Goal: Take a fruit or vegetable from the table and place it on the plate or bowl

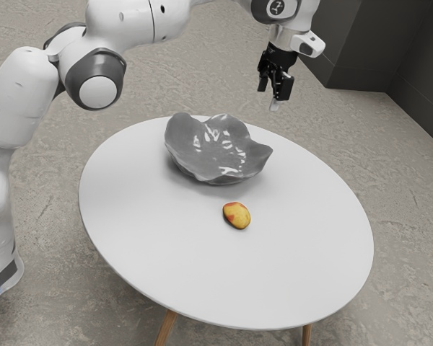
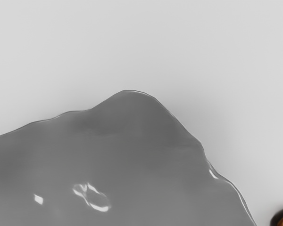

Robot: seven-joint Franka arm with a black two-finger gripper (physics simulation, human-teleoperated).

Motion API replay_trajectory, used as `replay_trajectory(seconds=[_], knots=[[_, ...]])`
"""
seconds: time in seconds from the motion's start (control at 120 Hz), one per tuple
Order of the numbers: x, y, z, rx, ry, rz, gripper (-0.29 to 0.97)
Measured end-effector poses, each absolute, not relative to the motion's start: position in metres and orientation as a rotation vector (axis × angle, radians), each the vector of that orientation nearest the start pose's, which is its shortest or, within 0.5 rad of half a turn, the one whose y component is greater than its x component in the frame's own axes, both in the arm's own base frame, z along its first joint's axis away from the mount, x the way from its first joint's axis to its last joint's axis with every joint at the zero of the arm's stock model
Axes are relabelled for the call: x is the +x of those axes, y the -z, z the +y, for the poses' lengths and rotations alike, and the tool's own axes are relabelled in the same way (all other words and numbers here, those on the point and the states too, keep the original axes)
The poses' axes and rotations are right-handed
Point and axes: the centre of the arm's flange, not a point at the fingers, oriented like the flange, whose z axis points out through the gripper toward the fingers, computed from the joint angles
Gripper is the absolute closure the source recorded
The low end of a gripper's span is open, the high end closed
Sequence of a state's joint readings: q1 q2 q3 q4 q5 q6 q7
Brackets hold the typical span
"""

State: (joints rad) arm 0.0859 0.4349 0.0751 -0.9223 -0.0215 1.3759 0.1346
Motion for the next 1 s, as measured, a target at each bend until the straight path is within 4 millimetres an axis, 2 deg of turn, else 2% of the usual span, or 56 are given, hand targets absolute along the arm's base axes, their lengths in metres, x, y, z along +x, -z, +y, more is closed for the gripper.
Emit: replay_trajectory(seconds=[0.333, 0.35, 0.417, 0.45, 0.483, 0.533, 0.617, 0.683, 0.725, 0.792, 0.833, 0.9, 1.0], knots=[[0.650, -0.643, 0.087, -3.150, 0.037, -0.022, 0.00], [0.649, -0.646, 0.079, -3.160, 0.046, 0.002, 0.00], [0.651, -0.655, 0.005, -3.219, 0.082, 0.238, 0.00], [0.651, -0.652, -0.020, -3.237, 0.074, 0.324, 0.00], [0.654, -0.638, -0.034, -3.248, 0.038, 0.372, 0.00], [0.660, -0.615, -0.045, -3.256, -0.008, 0.415, 0.00], [0.680, -0.576, -0.050, -3.268, -0.027, 0.458, 0.00], [0.690, -0.533, -0.053, -3.282, -0.083, 0.492, 0.00], [0.688, -0.505, -0.057, -3.297, -0.126, 0.514, 0.00], [0.668, -0.477, -0.064, -3.303, -0.168, 0.551, 0.00], [0.650, -0.467, -0.069, -3.298, -0.175, 0.577, 0.00], [0.624, -0.470, -0.082, -3.282, -0.127, 0.633, 0.00], [0.608, -0.476, -0.090, -3.262, -0.042, 0.694, 0.00]])
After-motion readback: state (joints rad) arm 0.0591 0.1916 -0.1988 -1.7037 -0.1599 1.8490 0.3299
